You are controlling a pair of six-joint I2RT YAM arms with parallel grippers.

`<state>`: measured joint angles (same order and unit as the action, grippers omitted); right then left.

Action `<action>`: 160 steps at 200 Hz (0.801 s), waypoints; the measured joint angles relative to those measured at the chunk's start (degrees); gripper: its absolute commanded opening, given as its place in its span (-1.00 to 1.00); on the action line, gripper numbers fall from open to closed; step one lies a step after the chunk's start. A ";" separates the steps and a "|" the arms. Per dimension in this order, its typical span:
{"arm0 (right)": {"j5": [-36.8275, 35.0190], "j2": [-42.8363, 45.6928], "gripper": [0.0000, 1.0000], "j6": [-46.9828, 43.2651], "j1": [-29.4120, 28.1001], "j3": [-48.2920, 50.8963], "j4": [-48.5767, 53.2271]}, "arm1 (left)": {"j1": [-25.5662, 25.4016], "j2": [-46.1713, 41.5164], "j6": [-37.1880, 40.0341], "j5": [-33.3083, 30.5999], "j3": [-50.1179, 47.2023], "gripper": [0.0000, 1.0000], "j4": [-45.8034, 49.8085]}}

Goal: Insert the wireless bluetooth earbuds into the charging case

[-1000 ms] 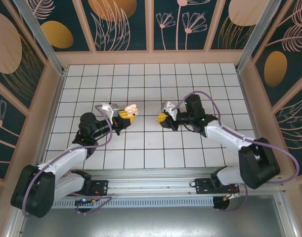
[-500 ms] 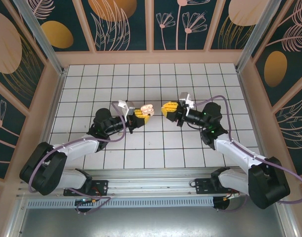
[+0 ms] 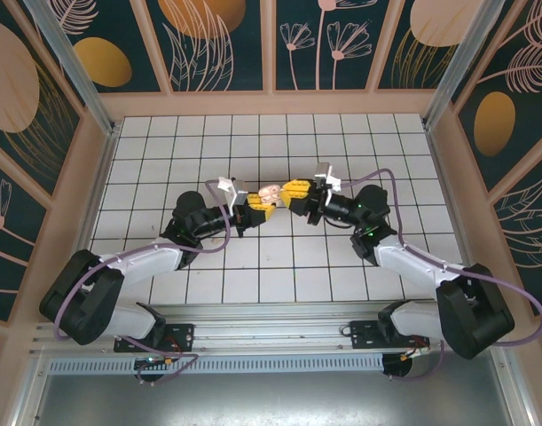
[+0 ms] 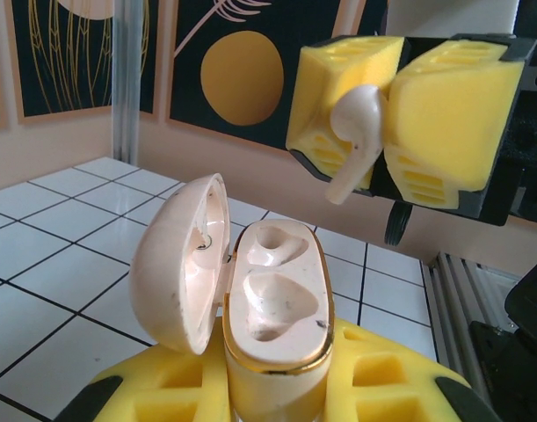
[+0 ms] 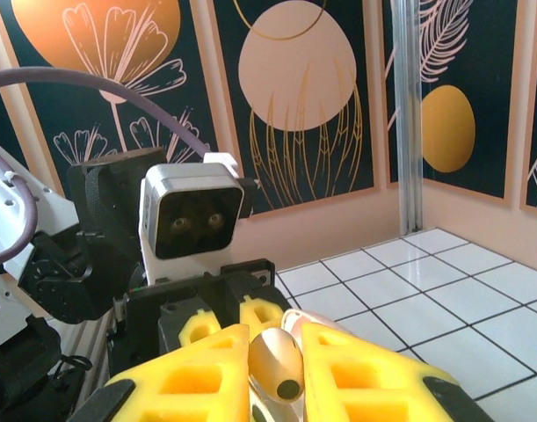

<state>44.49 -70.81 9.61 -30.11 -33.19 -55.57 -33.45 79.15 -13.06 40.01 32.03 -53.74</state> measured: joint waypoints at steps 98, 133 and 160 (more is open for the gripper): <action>-0.68 -3.63 -0.63 1.33 -2.32 -1.22 -4.09 | -0.33 -0.17 1.03 -0.02 0.57 -0.70 0.44; -0.94 -3.65 -0.63 1.31 -2.60 -1.22 -4.24 | -0.33 -0.57 1.03 -0.02 0.61 -0.70 0.46; -1.44 -3.67 -0.63 1.27 -2.62 -1.22 -4.22 | -0.33 -1.01 1.05 -0.04 1.03 -0.70 0.63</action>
<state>43.05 -74.48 10.87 -32.73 -34.41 -59.79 -33.78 78.15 -12.01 39.97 33.06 -53.10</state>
